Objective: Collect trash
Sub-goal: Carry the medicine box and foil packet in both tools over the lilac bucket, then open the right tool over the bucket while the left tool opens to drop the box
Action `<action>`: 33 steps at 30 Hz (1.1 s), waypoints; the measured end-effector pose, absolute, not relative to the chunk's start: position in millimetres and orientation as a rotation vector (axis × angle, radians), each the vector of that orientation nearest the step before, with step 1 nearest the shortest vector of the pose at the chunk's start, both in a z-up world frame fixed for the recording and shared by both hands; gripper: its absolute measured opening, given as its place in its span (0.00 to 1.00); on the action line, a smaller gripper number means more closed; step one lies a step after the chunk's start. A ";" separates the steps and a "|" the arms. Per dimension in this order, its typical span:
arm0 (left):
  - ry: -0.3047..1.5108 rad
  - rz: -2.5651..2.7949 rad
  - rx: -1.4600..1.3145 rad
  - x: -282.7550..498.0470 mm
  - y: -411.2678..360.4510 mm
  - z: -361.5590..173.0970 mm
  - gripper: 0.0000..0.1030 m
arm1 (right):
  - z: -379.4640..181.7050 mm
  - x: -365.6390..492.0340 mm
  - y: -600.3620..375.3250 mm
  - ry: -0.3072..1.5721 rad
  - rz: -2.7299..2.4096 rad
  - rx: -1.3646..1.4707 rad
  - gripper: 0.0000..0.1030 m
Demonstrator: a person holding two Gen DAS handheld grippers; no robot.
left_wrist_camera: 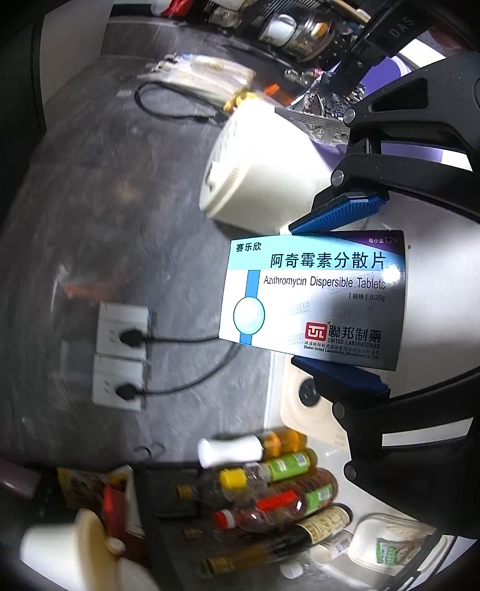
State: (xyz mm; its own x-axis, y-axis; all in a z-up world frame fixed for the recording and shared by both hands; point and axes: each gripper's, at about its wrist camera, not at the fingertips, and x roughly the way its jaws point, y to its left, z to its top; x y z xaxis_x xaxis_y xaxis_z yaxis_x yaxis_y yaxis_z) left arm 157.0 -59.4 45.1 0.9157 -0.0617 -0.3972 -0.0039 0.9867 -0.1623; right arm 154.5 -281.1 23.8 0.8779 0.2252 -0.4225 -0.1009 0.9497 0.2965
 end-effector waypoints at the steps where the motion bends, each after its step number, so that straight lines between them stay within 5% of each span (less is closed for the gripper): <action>1: 0.406 -0.045 -0.156 157.0 -66.6 49.8 0.63 | 26.2 152.2 -286.1 0.464 0.165 0.275 0.04; 27: 0.437 -0.240 -0.140 177.6 -150.3 36.3 0.63 | 6.3 145.9 -386.9 0.486 -0.084 0.359 0.04; 29: 0.435 -0.253 -0.140 178.3 -152.4 36.1 0.63 | 3.8 147.6 -387.3 0.493 -0.089 0.364 0.08; 33: 0.424 -0.289 -0.139 179.2 -160.6 40.6 0.63 | 1.7 146.9 -391.0 0.487 -0.095 0.377 0.33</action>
State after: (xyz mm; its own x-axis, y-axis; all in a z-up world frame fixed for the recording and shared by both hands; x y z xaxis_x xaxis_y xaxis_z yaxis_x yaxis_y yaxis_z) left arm 179.2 -160.6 40.6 0.8715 -0.3039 -0.3848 0.2463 0.9499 -0.1924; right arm 146.9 -391.0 1.7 0.8807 0.0001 -0.4736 0.1778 0.9268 0.3308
